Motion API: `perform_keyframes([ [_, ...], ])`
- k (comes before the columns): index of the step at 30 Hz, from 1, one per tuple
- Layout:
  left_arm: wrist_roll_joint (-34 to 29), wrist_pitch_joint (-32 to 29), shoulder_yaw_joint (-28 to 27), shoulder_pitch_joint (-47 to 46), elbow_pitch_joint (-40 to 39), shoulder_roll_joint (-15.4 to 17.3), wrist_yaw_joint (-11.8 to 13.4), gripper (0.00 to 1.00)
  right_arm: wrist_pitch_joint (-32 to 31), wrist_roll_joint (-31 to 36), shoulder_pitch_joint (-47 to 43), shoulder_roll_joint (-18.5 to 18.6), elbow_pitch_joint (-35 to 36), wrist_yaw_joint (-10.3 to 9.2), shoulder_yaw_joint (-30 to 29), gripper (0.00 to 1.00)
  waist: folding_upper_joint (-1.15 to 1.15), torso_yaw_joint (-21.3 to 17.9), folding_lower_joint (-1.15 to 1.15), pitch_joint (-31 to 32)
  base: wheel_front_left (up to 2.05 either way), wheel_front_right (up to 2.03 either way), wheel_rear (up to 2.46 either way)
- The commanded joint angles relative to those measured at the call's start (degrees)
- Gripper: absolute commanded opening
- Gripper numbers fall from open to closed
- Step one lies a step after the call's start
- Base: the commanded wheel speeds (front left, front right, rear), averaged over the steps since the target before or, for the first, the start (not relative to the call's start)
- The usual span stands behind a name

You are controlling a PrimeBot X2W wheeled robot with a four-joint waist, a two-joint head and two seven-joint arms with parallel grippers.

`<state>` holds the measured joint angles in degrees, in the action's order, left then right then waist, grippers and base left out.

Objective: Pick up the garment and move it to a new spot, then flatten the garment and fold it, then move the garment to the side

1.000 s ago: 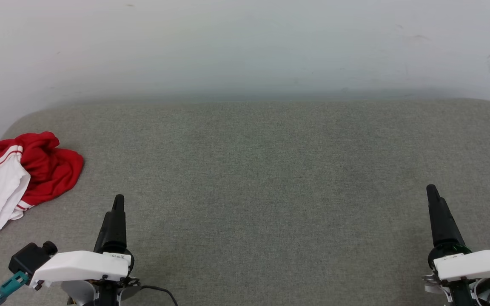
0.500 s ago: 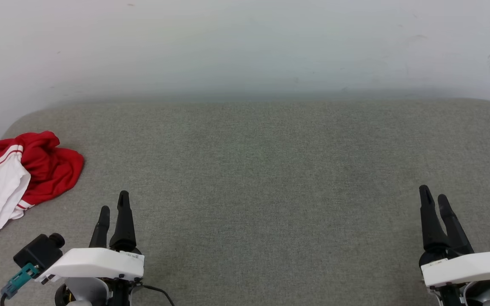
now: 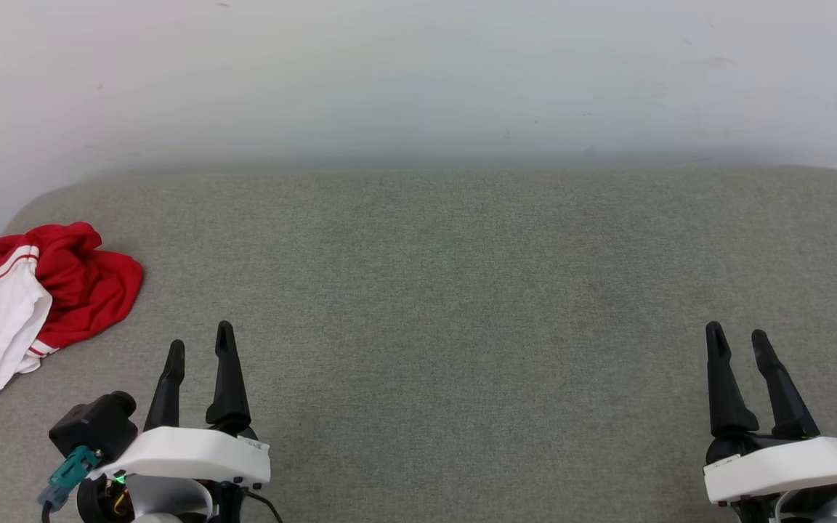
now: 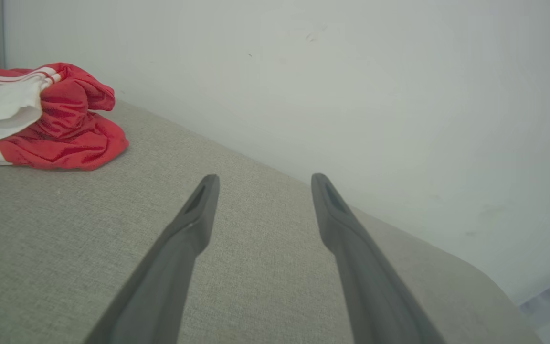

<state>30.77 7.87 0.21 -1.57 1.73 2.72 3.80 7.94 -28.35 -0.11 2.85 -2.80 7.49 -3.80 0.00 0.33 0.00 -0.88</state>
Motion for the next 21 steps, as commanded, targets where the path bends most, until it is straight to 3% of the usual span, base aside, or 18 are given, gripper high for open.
perform_keyframes([
  [1, -2.18, 0.75, 0.37, 0.08, -1.04, 0.16, 0.28, 1.0, 0.72, 2.33, -0.33, 0.07, 0.93, 0.01, 0.21, 1.0, 0.0, 0.03, 0.0, -0.02, 0.0, 0.0, 0.0],
  [21, -12.91, 3.6, 2.17, 1.01, -2.71, 0.19, 1.12, 1.0, 3.43, 13.8, -1.32, 0.05, 2.72, 0.0, 0.73, 1.0, 0.0, 0.1, 0.0, -0.24, 0.0, 0.0, 0.0],
])
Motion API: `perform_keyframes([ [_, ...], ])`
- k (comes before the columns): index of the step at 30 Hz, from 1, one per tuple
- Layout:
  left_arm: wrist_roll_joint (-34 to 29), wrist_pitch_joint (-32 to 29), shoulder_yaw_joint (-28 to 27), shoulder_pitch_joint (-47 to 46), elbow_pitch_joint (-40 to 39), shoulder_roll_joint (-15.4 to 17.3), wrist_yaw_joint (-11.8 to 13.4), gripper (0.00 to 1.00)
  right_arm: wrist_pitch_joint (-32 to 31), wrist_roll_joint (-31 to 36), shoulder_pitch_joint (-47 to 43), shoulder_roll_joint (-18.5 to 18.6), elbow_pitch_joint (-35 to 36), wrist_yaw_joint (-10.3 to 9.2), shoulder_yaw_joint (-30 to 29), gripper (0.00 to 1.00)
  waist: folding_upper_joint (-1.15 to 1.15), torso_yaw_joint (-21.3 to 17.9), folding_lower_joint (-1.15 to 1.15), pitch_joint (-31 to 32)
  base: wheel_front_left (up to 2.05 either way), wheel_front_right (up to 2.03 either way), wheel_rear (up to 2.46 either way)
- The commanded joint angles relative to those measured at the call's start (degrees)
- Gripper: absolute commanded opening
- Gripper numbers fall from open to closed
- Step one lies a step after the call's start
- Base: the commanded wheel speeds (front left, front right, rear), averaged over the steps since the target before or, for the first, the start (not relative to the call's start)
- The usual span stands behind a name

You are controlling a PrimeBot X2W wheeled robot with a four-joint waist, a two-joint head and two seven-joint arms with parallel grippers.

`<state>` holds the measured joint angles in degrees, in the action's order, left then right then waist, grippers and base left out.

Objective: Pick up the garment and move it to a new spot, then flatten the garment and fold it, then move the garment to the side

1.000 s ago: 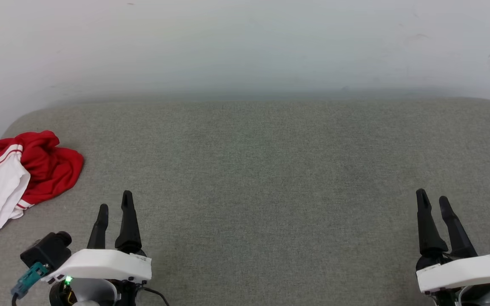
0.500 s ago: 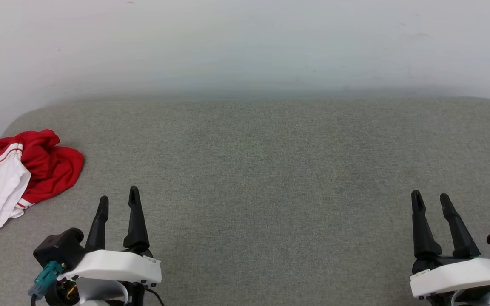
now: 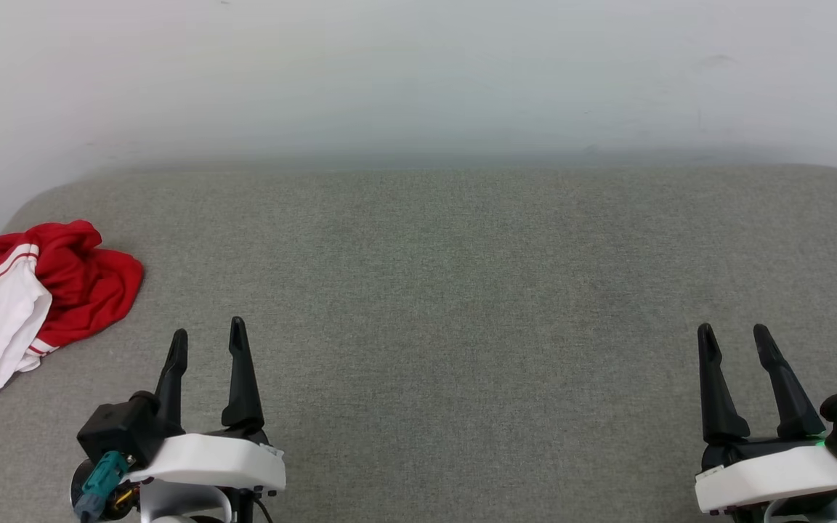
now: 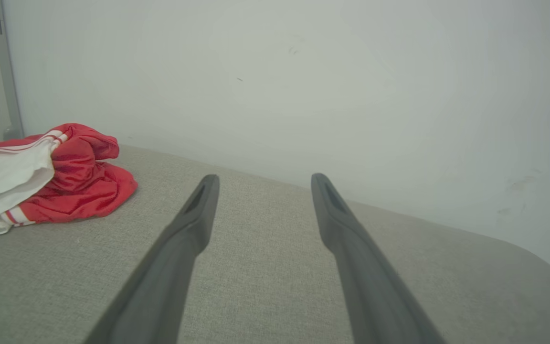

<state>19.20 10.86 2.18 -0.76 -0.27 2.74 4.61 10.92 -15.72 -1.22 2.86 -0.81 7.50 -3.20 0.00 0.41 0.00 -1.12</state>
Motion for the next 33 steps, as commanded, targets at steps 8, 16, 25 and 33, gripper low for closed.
perform_keyframes([
  [8, -4.21, 1.44, 0.71, 0.54, -0.86, 0.18, 0.31, 1.0, 1.38, 3.97, -0.54, 0.04, 1.22, -0.01, 0.29, 1.0, 0.0, 0.05, 0.0, -0.01, 0.0, 0.0, 0.0],
  [16, -7.06, 2.33, 1.11, 0.98, -0.93, 0.19, 0.44, 1.0, 2.24, 5.75, -0.78, 0.04, 1.56, -0.01, -0.06, 1.0, 0.0, 0.03, 0.0, 0.01, 0.0, 0.0, 0.0],
  [25, -9.96, 3.32, 1.42, 1.27, -0.63, 0.19, 0.44, 1.0, 3.25, 7.85, -1.28, 0.03, 1.93, -0.02, 0.13, 1.0, 0.0, 0.11, 0.0, 0.0, 0.0, 0.0, 0.0],
  [33, -11.92, 4.12, 1.41, 1.56, 0.01, 0.2, 0.02, 1.0, 4.05, 8.03, -1.65, 0.02, 1.87, -0.03, 0.18, 1.0, 0.0, 0.06, 0.0, -0.1, 0.0, 0.0, 0.0],
])
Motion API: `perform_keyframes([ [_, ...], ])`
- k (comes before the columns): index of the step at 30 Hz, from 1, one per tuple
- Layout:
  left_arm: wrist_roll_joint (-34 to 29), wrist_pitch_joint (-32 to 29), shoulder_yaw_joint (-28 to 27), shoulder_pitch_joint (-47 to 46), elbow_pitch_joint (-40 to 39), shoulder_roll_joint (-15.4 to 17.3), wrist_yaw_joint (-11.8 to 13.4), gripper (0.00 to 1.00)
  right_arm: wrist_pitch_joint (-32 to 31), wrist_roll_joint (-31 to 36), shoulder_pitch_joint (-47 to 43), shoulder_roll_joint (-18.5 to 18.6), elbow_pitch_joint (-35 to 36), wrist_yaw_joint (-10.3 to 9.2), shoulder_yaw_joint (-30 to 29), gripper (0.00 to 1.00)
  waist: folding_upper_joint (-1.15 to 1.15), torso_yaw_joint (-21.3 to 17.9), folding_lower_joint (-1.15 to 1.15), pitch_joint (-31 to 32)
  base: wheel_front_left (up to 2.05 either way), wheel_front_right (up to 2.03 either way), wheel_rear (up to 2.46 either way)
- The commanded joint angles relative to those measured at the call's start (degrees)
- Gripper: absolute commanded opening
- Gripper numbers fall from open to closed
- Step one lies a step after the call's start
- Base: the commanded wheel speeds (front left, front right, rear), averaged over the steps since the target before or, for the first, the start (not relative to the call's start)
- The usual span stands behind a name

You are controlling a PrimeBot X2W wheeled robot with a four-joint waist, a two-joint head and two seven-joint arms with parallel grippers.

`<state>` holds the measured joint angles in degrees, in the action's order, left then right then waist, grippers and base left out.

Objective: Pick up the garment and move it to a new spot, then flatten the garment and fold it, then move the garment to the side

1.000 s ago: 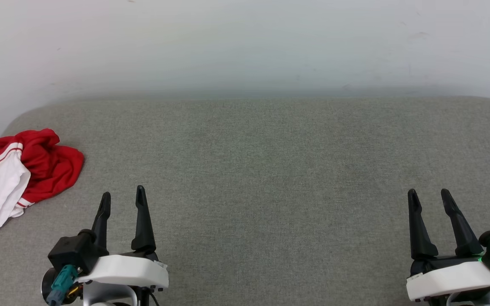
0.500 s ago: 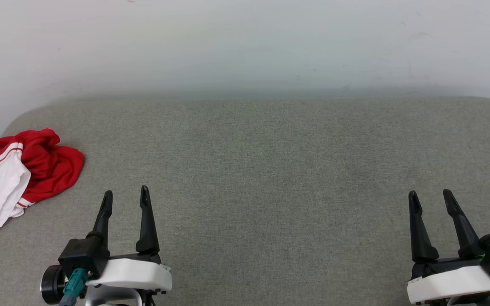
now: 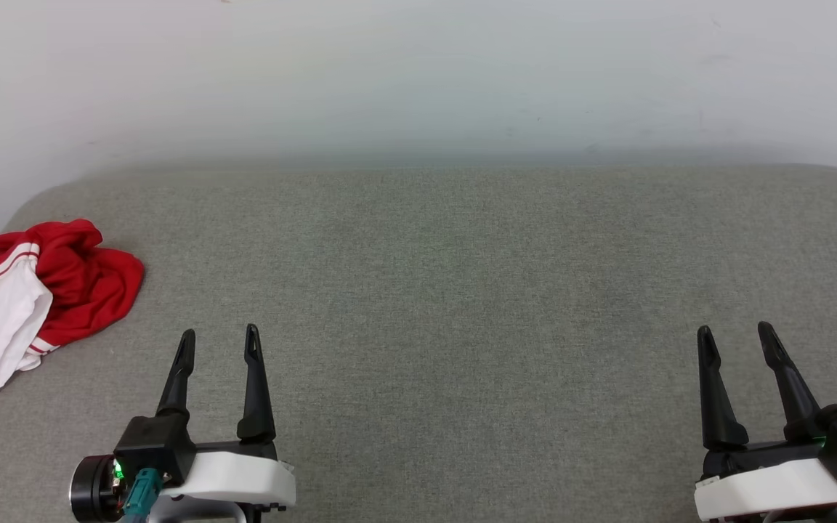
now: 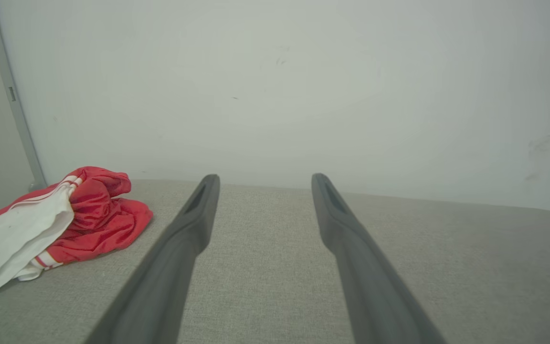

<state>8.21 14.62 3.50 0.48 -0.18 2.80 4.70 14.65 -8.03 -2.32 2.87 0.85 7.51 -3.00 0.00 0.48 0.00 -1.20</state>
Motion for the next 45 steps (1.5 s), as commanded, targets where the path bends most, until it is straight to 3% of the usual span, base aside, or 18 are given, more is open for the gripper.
perform_keyframes([
  [1, -1.18, 0.44, 0.08, 0.36, 0.04, 0.15, -0.08, 1.0, 0.47, -0.06, -0.62, 0.01, 0.08, -0.04, -0.13, 1.0, 0.0, -0.01, 0.0, -0.04, 0.0, 0.0, 0.0],
  [14, 0.43, 0.68, -0.52, 0.17, 1.16, 0.14, -0.8, 1.0, 0.56, -3.59, -0.63, 0.0, -1.53, -0.04, -0.57, 1.0, 0.0, 0.01, 0.0, -0.3, 0.0, 0.0, 0.0],
  [34, 0.3, 0.68, -0.53, -0.44, 2.53, 0.14, -0.7, 1.0, 0.56, -3.72, -0.39, 0.0, -2.27, -0.04, -0.23, 1.0, 0.0, 0.54, 0.0, -0.66, 0.0, 0.0, 0.0],
  [45, 0.29, 0.67, -1.0, -0.83, 2.99, 0.14, -0.26, 1.0, 0.56, -2.21, -0.17, 0.0, -1.58, -0.04, 0.66, 1.0, 0.0, 5.49, 0.0, -1.23, 0.0, 0.0, 0.0],
])
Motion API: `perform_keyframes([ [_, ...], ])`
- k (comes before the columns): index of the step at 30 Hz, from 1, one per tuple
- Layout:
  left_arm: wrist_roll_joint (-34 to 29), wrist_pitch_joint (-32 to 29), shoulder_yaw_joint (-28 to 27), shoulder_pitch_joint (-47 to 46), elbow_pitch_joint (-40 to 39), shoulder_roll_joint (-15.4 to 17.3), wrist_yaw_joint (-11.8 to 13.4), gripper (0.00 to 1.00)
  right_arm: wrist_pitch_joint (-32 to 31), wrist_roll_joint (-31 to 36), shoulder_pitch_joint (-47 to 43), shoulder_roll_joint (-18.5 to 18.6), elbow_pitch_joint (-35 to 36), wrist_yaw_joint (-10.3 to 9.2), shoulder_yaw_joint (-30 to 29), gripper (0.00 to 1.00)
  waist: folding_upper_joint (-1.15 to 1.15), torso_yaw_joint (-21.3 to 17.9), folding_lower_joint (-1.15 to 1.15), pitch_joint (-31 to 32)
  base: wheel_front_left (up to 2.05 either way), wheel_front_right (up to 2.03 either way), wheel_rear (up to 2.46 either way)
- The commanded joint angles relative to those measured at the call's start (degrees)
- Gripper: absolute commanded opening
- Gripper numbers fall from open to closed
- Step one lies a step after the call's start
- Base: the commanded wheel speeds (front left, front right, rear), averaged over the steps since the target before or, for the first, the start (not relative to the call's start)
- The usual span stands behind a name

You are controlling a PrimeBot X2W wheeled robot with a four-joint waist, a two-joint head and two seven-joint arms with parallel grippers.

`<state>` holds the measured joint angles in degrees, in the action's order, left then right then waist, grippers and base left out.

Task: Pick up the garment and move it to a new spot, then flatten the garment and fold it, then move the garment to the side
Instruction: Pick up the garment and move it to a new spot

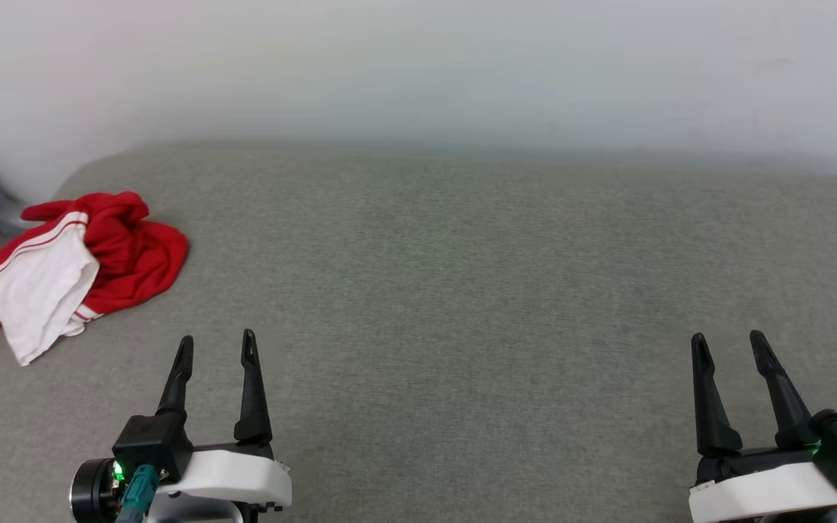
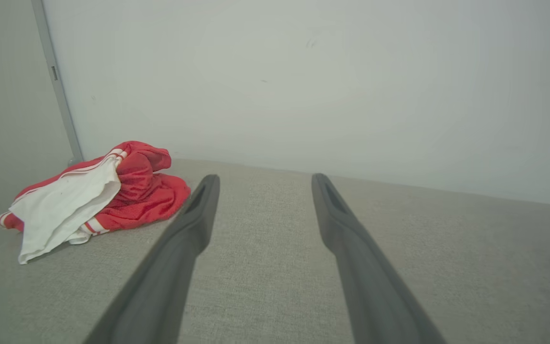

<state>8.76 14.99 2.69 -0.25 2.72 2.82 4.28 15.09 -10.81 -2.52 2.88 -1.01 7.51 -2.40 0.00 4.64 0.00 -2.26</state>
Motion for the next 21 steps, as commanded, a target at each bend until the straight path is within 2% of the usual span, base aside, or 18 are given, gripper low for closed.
perform_keyframes([
  [1, -0.15, 0.29, -0.23, -0.15, 0.1, 0.11, 0.15, 1.0, 0.12, 0.78, 0.01, -0.01, 0.34, -0.04, 0.05, 1.0, 0.0, 2.0, 0.0, -0.26, 0.0, 0.0, 0.0],
  [3, -0.1, 0.26, -0.33, -0.21, 0.12, 0.11, 0.12, 1.0, 0.12, 0.92, -0.02, -0.01, 0.38, -0.04, 0.16, 1.0, 0.0, 2.7, 0.0, -0.34, 0.0, 0.0, 0.0],
  [15, 1.39, 0.24, -1.49, -0.59, 0.5, 0.1, 0.33, 1.0, 0.11, 2.9, 0.16, -0.01, 0.4, -0.04, 1.72, 1.0, 0.0, 13.35, 0.0, -1.3, 0.0, 0.0, 0.0],
  [21, 2.03, 0.24, -1.9, -0.45, 0.71, 0.1, 0.67, 1.0, 0.12, 3.53, 0.28, -0.01, 0.39, -0.04, 2.42, 1.0, 0.0, 17.25, 0.0, -1.46, 0.0, 0.0, 0.0],
])
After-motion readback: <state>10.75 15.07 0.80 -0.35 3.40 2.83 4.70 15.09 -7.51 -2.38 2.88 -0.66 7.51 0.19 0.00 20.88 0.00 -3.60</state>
